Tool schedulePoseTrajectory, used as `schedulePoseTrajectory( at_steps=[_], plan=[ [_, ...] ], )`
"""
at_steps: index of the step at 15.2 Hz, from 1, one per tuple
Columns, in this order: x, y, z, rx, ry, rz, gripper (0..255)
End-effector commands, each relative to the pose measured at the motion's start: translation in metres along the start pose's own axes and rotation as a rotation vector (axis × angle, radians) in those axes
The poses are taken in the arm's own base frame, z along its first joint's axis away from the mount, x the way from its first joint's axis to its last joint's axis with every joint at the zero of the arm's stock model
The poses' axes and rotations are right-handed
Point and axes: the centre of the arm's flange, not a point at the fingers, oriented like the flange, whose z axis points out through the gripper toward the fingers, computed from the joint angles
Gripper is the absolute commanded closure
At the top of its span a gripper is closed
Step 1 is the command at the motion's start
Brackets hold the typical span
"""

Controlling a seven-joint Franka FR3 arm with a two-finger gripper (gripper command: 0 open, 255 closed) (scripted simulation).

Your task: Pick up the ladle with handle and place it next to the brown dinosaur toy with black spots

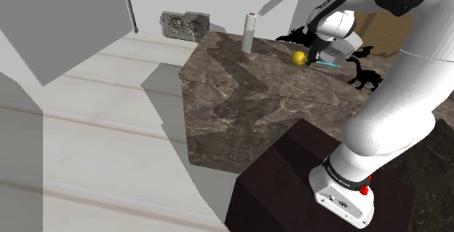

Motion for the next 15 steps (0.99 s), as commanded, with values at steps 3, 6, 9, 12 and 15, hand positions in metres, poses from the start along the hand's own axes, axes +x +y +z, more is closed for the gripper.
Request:
schedulePoseTrajectory(
  at_steps=[3,6,9,12,15],
  plan=[
    [0.002,-0.001,0.002,0.004,0.001,-0.003,255],
    [0.001,-0.001,0.002,0.004,0.001,-0.003,0],
    [0.002,-0.001,0.002,0.004,0.001,-0.003,0],
    [0.002,-0.001,-0.011,0.004,0.001,-0.003,0],
    [0.002,-0.001,-0.048,0.004,0.001,-0.003,0]
  ],
)
